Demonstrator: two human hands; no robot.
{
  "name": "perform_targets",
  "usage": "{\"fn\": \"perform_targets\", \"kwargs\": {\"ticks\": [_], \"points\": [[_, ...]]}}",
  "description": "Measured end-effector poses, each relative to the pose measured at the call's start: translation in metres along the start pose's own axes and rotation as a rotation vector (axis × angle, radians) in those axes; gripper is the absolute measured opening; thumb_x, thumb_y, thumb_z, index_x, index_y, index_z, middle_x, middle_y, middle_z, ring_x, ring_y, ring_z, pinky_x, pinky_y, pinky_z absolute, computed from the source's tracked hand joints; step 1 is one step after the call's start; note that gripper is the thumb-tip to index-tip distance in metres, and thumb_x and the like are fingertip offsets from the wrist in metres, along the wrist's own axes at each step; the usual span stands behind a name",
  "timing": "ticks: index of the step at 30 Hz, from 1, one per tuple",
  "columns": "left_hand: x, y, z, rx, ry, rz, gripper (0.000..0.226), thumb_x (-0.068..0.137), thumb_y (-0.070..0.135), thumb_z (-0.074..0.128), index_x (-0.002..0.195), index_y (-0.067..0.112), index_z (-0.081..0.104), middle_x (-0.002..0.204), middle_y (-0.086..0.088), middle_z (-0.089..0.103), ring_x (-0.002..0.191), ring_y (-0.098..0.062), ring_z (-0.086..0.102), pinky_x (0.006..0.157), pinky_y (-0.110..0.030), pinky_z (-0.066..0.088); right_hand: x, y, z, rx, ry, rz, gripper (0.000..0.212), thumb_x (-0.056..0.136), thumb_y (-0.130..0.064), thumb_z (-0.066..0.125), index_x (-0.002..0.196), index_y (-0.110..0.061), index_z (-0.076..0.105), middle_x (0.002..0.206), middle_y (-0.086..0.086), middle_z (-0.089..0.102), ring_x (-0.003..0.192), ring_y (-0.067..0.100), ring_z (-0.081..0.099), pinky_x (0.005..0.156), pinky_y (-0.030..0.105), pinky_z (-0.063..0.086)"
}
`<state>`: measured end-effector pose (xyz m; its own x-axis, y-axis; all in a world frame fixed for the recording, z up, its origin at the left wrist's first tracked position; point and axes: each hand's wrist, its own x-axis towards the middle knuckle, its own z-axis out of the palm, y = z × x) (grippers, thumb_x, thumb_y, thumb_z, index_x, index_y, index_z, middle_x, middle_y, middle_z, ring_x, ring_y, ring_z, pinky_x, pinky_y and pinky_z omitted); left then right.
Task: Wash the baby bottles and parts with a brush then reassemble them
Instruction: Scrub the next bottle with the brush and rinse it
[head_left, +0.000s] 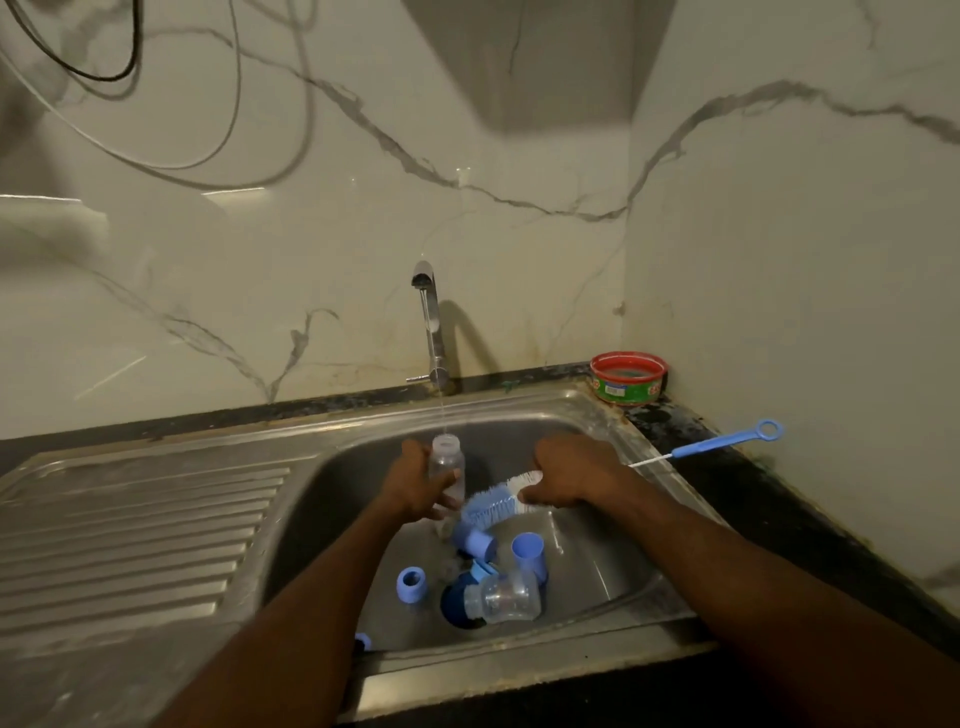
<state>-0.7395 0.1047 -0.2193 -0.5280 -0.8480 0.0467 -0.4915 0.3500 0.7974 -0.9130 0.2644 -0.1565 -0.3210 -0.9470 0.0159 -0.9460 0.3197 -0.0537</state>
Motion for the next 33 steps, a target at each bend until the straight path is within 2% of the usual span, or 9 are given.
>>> {"fn": "perform_targets", "kwargs": {"ticks": [2, 3, 5, 8, 13, 19, 27, 30, 33], "points": [[0.003, 0.001, -0.004, -0.036, 0.032, 0.066, 0.043, 0.095, 0.02, 0.069, 0.126, 0.016, 0.041, 0.115, -0.013, 0.065, 0.082, -0.025, 0.075, 0.063, -0.037, 0.064, 0.0, 0.001, -0.001, 0.011, -0.002, 0.002, 0.047, 0.089, -0.055, 0.065, 0.123, -0.023, 0.061, 0.123, 0.001, 0.062, 0.111, 0.021, 0.059, 0.081, 0.034, 0.042], [0.003, 0.003, -0.006, 0.042, 0.062, 0.128, 0.045, 0.093, 0.021, 0.072, 0.125, 0.019, 0.04, 0.116, -0.01, 0.064, 0.086, -0.024, 0.073, 0.065, -0.037, 0.064, -0.001, 0.001, -0.002, 0.013, -0.002, 0.002, 0.046, 0.09, -0.055, 0.065, 0.122, -0.023, 0.062, 0.122, 0.001, 0.062, 0.11, 0.021, 0.059, 0.08, 0.034, 0.042], [-0.002, 0.006, -0.009, 0.301, 0.13, 0.266, 0.05, 0.088, 0.026, 0.077, 0.123, 0.026, 0.041, 0.116, -0.002, 0.063, 0.094, -0.017, 0.068, 0.071, -0.033, 0.062, 0.0, 0.001, -0.002, 0.011, 0.005, 0.003, 0.044, 0.089, -0.054, 0.065, 0.12, -0.023, 0.063, 0.12, 0.001, 0.063, 0.105, 0.02, 0.059, 0.078, 0.034, 0.042], [-0.008, 0.012, -0.019, 0.638, 0.293, 0.439, 0.056, 0.084, 0.034, 0.08, 0.128, 0.033, 0.044, 0.127, 0.003, 0.06, 0.101, -0.017, 0.064, 0.079, -0.034, 0.057, -0.001, 0.0, -0.002, 0.007, 0.015, 0.011, 0.041, 0.089, -0.054, 0.065, 0.117, -0.023, 0.064, 0.117, 0.0, 0.065, 0.101, 0.019, 0.059, 0.078, 0.034, 0.044], [-0.015, 0.028, -0.036, 0.94, 0.427, 0.64, 0.067, 0.077, 0.02, 0.084, 0.136, 0.03, 0.051, 0.147, 0.001, 0.048, 0.082, -0.021, 0.069, 0.052, -0.025, 0.048, -0.004, 0.0, -0.004, 0.011, 0.052, 0.002, 0.043, 0.09, -0.053, 0.065, 0.121, -0.024, 0.063, 0.124, 0.001, 0.063, 0.113, 0.022, 0.059, 0.09, 0.039, 0.048], [-0.019, 0.038, -0.039, 1.013, 0.443, 0.838, 0.063, 0.077, 0.008, 0.08, 0.134, 0.023, 0.057, 0.152, -0.004, 0.049, 0.08, -0.025, 0.065, 0.06, -0.035, 0.055, -0.004, -0.002, -0.004, 0.003, 0.081, 0.028, 0.047, 0.088, -0.052, 0.067, 0.126, -0.025, 0.06, 0.129, 0.0, 0.061, 0.119, 0.022, 0.057, 0.09, 0.039, 0.046], [-0.017, 0.036, -0.042, 1.027, 0.436, 0.813, 0.062, 0.077, 0.006, 0.079, 0.133, 0.023, 0.059, 0.153, -0.003, 0.049, 0.08, -0.026, 0.065, 0.062, -0.036, 0.053, -0.003, 0.003, -0.003, -0.038, 0.148, 0.042, 0.042, 0.091, -0.051, 0.065, 0.123, -0.024, 0.063, 0.123, 0.001, 0.063, 0.112, 0.022, 0.061, 0.09, 0.039, 0.049], [-0.018, 0.042, -0.05, 0.992, 0.507, 0.815, 0.054, 0.086, 0.009, 0.07, 0.137, 0.023, 0.057, 0.154, -0.003, 0.048, 0.084, -0.024, 0.067, 0.066, -0.034, 0.056, -0.001, 0.001, -0.01, -0.088, 0.329, 0.062, 0.033, 0.091, -0.05, 0.064, 0.112, -0.025, 0.069, 0.105, 0.001, 0.068, 0.095, 0.021, 0.066, 0.075, 0.035, 0.05], [-0.023, 0.047, -0.062, 1.011, 0.669, 0.798, 0.057, 0.09, 0.002, 0.058, 0.141, 0.026, 0.054, 0.157, 0.002, 0.043, 0.08, -0.023, 0.063, 0.061, -0.033, 0.052, 0.001, -0.002, -0.018, -0.047, 0.511, 0.093, 0.02, 0.092, -0.042, 0.064, 0.103, -0.026, 0.069, 0.097, 0.0, 0.069, 0.088, 0.021, 0.067, 0.065, 0.03, 0.041]]}}
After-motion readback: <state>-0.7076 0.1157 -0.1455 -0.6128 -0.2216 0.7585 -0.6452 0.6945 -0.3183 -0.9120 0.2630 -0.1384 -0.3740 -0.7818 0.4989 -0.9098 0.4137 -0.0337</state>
